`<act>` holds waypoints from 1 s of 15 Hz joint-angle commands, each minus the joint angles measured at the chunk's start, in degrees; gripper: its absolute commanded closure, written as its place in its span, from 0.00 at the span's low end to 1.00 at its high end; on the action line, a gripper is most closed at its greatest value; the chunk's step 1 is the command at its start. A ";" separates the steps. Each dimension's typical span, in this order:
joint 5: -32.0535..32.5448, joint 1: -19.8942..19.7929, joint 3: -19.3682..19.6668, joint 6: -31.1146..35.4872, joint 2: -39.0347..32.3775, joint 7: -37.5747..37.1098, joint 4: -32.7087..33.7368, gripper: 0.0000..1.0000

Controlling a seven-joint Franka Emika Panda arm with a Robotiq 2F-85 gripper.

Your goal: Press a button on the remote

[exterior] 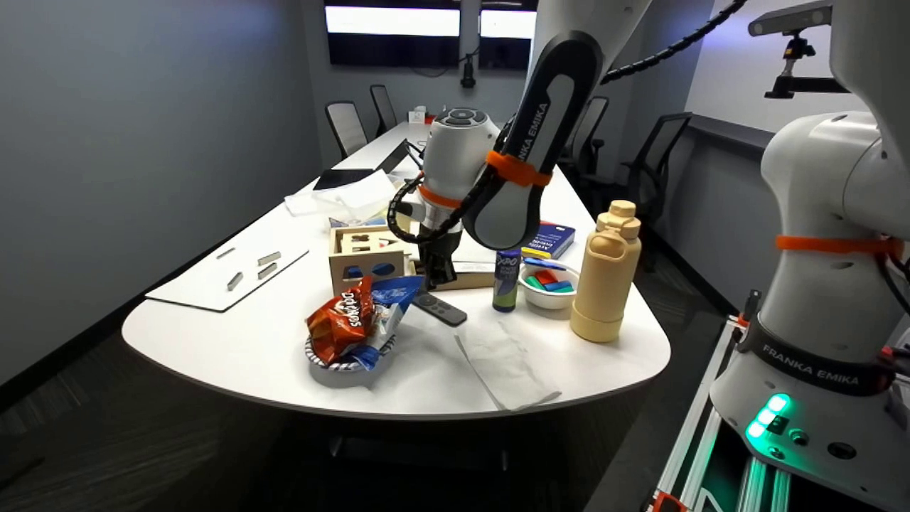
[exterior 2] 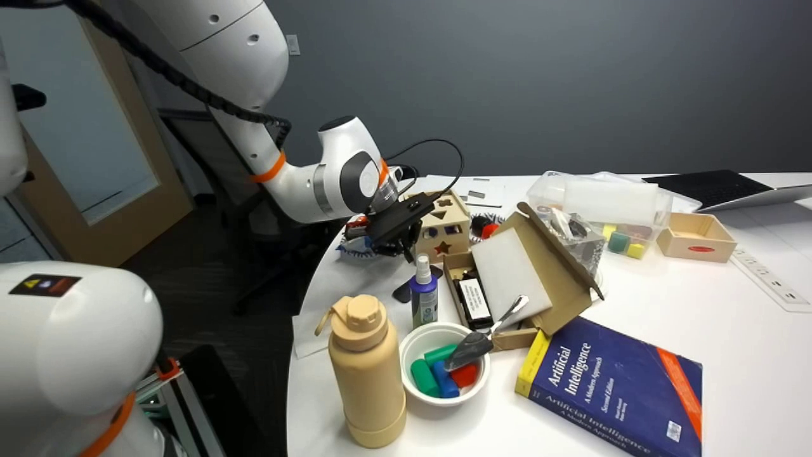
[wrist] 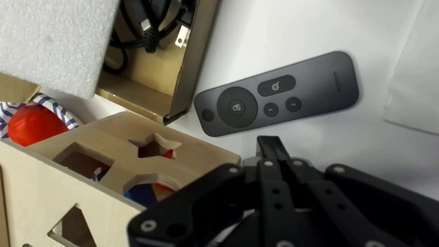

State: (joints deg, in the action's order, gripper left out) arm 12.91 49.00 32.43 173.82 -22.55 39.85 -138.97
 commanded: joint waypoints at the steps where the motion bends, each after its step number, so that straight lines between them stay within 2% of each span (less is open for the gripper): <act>1: 9.40 -6.06 -4.33 -1.76 -2.28 -8.66 3.91 1.00; 3: 13.51 -9.05 -6.56 -2.48 -2.83 -12.21 5.16 1.00; 4: 8.63 -6.41 -4.45 -1.90 -4.00 -8.70 5.25 1.00; 5: 15.54 -11.46 -8.20 -2.73 -3.62 -14.21 6.30 1.00; 6: 16.38 -12.19 -8.78 -3.00 -3.83 -14.77 6.72 1.00; 7: 11.61 -9.70 -6.98 -2.74 -4.84 -11.51 6.74 1.00; 8: 11.81 -10.58 -7.59 -2.92 -5.22 -11.85 7.22 1.00; 9: 17.70 -14.32 -10.40 -4.18 -5.16 -16.36 8.15 1.00; 11: 19.76 -16.10 -12.07 -5.46 -5.63 -17.98 9.05 1.00; 12: 15.77 -13.51 -9.86 -5.05 -6.54 -15.15 9.00 1.00; 13: 20.88 -17.90 -13.59 -6.43 -6.08 -19.09 9.73 1.00; 15: 21.99 -20.16 -15.56 -6.80 -6.83 -19.94 10.55 1.00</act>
State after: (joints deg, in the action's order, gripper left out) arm 31.08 33.05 20.50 168.75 -28.10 23.32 -130.91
